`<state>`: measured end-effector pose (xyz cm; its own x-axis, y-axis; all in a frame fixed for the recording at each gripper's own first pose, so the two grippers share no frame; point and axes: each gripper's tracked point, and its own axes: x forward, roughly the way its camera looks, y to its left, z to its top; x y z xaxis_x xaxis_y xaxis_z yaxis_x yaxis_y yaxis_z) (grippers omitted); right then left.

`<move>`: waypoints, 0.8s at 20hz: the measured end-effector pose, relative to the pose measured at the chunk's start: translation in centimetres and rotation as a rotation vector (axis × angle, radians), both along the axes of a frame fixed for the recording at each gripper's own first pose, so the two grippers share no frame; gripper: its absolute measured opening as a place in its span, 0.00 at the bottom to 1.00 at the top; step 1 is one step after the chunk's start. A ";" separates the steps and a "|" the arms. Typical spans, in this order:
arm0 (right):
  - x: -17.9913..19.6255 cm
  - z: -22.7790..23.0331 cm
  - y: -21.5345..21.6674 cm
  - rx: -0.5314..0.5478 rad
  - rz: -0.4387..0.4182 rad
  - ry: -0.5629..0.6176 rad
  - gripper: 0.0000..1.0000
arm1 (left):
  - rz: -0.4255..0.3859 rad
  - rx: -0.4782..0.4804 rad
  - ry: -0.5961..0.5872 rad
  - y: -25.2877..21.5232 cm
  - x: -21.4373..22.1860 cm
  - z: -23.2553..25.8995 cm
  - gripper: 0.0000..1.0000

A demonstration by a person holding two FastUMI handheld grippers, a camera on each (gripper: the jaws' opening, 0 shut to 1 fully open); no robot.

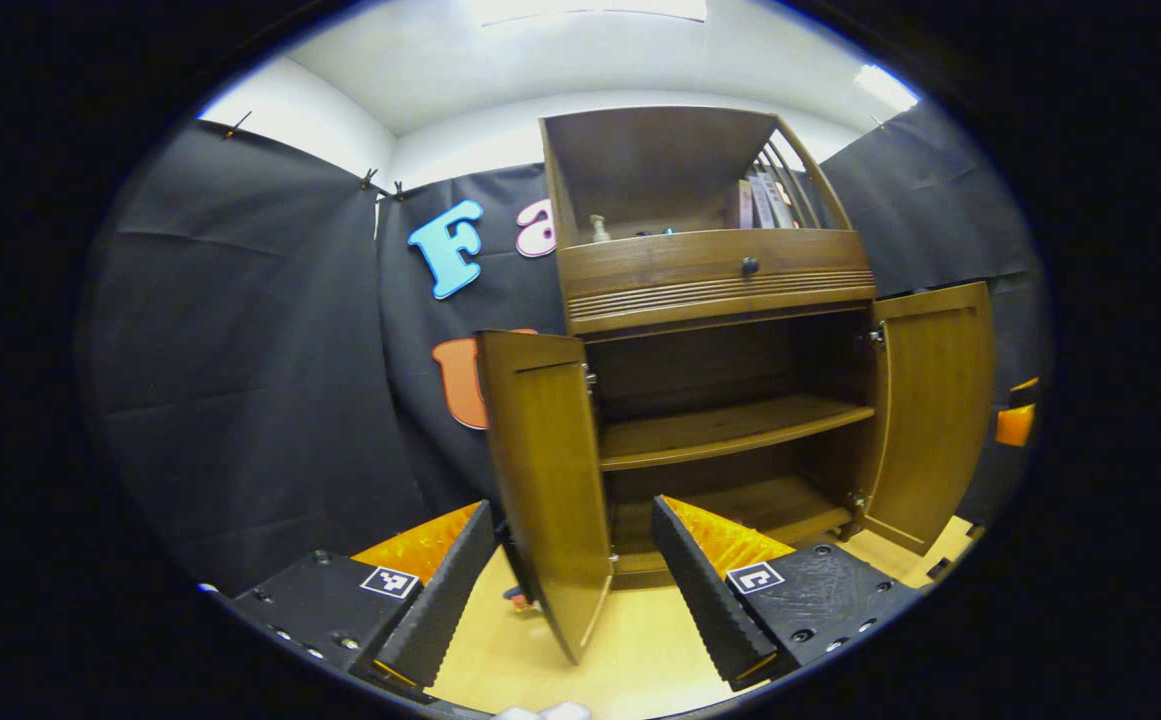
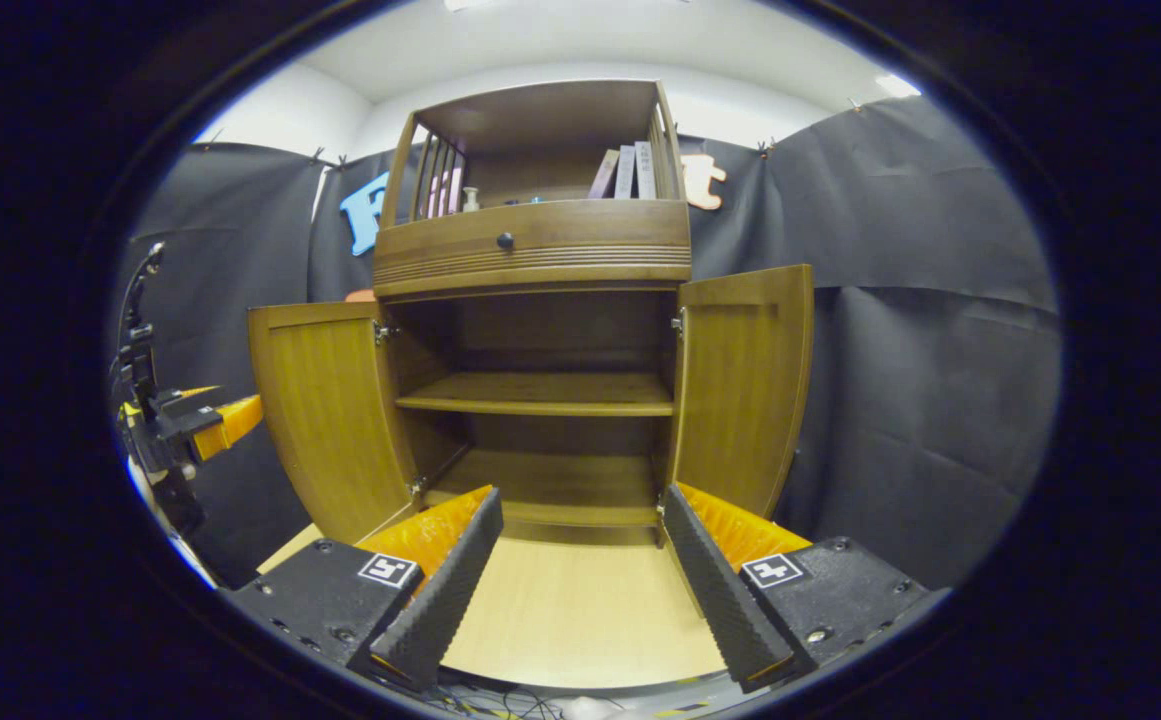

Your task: Open the right door of the double-door shoe cabinet with the right hand, and open the left door with the left hand.

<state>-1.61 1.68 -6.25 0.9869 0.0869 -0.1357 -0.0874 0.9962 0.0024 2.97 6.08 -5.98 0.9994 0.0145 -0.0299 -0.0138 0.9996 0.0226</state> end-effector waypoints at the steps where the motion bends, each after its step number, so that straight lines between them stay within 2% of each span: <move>1: 0.0 -0.1 -0.3 -0.001 -0.008 -0.002 1.00 | -0.036 -0.034 0.008 -1.9 -0.2 -0.3 0.96; 3: 0.0 -0.1 -0.8 -0.007 -0.027 -0.008 1.00 | -0.067 -0.062 0.017 -4.5 -0.9 -0.3 0.96; 6: -0.4 -0.3 -1.6 -0.021 -0.052 -0.010 1.00 | -0.063 -0.069 0.032 -5.9 -2.3 -0.7 0.96; 7: -0.5 -0.4 -1.6 -0.018 -0.056 -0.012 1.00 | -0.075 -0.075 0.033 -6.6 -2.7 -0.8 1.00; 8: -0.6 -0.3 -1.7 -0.016 -0.062 -0.013 1.00 | -0.079 -0.083 0.034 -7.2 -3.1 -1.1 0.96; 13: -0.7 0.0 -1.8 -0.019 -0.072 -0.025 1.00 | -0.095 -0.064 0.025 -8.0 -3.8 -0.9 0.96; 14: -0.7 0.2 -1.8 -0.023 -0.073 -0.029 1.00 | -0.093 -0.065 0.021 -7.9 -3.7 -0.7 0.90; 15: -0.7 0.3 -1.7 -0.023 -0.073 -0.032 1.00 | -0.087 -0.063 0.018 -7.6 -3.9 -0.6 0.96; 16: -0.7 0.3 -1.4 -0.023 -0.070 -0.034 1.00 | -0.083 -0.059 0.015 -7.5 -3.9 -0.4 0.91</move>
